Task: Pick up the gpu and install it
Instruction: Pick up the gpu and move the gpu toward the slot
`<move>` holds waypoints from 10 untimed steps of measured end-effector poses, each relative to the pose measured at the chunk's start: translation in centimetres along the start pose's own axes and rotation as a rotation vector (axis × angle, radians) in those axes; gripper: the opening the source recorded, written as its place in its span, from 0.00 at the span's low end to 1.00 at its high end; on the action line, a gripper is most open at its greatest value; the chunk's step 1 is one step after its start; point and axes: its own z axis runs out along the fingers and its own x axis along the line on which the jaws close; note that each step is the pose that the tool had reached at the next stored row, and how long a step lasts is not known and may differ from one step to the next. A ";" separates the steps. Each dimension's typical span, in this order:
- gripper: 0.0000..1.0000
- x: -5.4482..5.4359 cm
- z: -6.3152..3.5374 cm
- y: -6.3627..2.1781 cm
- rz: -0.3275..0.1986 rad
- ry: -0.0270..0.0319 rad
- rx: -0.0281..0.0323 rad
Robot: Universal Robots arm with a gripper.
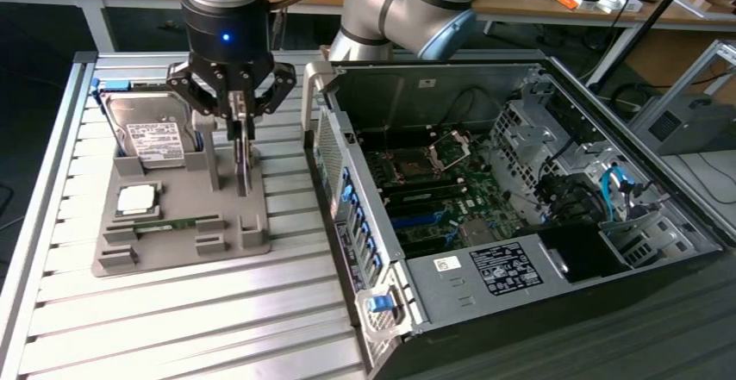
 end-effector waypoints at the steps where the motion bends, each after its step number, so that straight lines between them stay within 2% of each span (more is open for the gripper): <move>1: 0.27 0.0 -0.07 0.00 0.000 0.0000 0.0000; 10: 0.27 0.0 -0.56 0.00 0.000 0.0000 0.0000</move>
